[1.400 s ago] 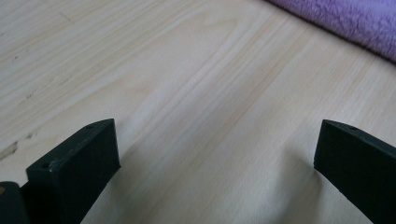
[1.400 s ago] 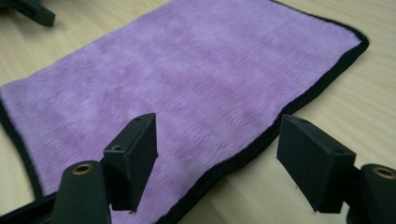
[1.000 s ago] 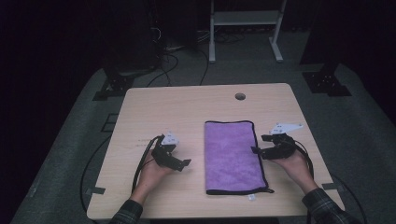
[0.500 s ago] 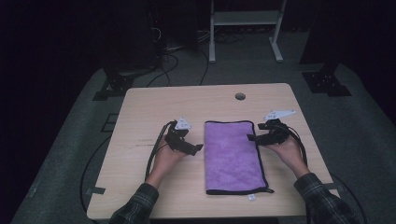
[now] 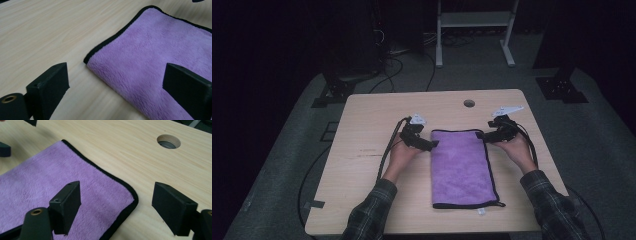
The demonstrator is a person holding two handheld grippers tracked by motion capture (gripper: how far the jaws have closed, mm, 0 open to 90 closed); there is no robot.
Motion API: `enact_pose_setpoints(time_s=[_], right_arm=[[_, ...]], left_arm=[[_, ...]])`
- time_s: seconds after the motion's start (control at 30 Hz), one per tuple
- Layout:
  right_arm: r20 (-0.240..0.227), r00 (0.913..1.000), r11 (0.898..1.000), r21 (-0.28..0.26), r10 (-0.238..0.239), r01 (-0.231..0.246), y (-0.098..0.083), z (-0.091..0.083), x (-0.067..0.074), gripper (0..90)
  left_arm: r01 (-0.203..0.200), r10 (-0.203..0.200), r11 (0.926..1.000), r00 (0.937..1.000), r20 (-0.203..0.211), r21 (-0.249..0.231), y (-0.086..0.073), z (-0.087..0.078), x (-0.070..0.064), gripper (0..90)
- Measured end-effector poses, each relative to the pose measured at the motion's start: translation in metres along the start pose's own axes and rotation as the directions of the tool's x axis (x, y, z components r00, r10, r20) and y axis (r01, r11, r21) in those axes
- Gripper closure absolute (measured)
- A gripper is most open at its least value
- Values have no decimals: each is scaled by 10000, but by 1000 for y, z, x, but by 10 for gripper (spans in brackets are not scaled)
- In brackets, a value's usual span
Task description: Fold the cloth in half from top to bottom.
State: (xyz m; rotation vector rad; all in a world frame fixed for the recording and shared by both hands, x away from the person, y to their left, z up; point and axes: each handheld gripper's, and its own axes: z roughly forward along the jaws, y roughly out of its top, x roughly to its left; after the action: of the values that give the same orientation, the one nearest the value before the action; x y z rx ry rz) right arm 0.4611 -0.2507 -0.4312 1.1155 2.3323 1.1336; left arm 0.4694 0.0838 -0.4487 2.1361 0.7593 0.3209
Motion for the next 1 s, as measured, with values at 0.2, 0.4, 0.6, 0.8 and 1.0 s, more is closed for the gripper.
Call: enact_pose_setpoints(time_s=[0.2,0.4,0.6,0.8,1.0], right_arm=[[160,9995,9995,168,266,-269,1,14,-11,207],[322,9985,9981,419,447,-461,-7,31,-20,204],[383,9979,9975,461,524,-541,-14,46,-24,205],[432,9989,9985,510,199,-221,-18,56,-20,217],[97,10000,9994,355,17,-21,-20,54,-20,333]], left_arm=[[46,-45,9999,10000,-87,119,9,15,14,189],[405,-393,9987,9984,-410,298,1,30,26,267],[681,-668,9969,9972,-341,395,-6,38,30,268],[371,-345,9980,9981,-515,515,-5,39,28,271],[81,-78,9987,10000,-61,508,-4,38,26,407]])
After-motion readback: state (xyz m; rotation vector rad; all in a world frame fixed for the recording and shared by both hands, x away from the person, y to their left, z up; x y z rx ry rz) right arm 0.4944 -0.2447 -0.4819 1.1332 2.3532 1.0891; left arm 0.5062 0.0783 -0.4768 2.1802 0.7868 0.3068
